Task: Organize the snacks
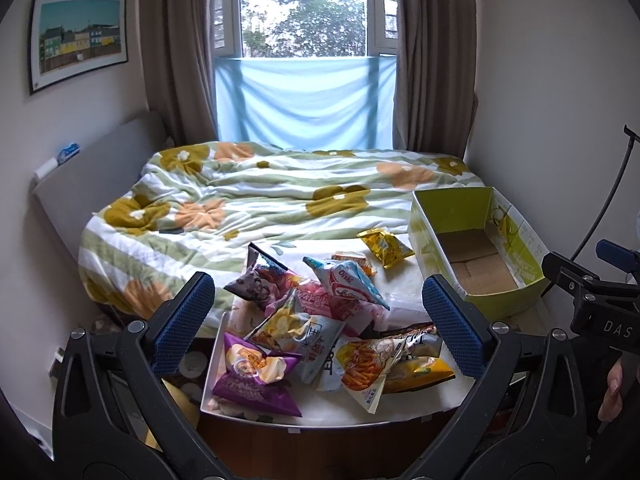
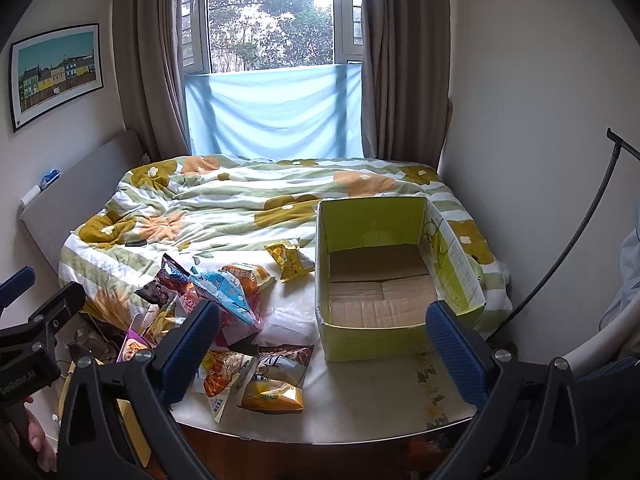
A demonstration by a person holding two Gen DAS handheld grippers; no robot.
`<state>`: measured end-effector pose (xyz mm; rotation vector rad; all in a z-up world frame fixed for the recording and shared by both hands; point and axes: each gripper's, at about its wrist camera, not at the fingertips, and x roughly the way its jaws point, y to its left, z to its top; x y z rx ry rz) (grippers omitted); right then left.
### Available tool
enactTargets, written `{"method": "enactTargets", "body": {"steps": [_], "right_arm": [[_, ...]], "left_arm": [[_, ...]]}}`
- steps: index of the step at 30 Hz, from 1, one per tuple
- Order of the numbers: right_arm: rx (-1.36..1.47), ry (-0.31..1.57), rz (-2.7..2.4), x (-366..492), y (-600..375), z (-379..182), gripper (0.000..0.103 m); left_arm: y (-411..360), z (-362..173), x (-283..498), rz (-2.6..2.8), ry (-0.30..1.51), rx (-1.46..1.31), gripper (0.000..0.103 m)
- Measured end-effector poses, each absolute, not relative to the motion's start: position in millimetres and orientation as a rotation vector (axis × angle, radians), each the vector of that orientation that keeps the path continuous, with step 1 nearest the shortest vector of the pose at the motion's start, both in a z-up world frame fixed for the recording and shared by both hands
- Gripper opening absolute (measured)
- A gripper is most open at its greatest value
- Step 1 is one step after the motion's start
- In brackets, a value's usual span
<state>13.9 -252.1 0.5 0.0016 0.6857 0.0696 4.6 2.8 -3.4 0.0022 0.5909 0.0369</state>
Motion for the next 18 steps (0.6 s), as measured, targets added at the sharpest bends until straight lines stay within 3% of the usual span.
{"method": "enactTargets", "body": {"steps": [18], "right_arm": [[0.010, 0.685, 0.070, 14.7, -250.5, 0.7, 0.103]], "left_arm": [[2.3, -3.8, 4.8, 0.036, 0.593, 0.007, 0.103]]}}
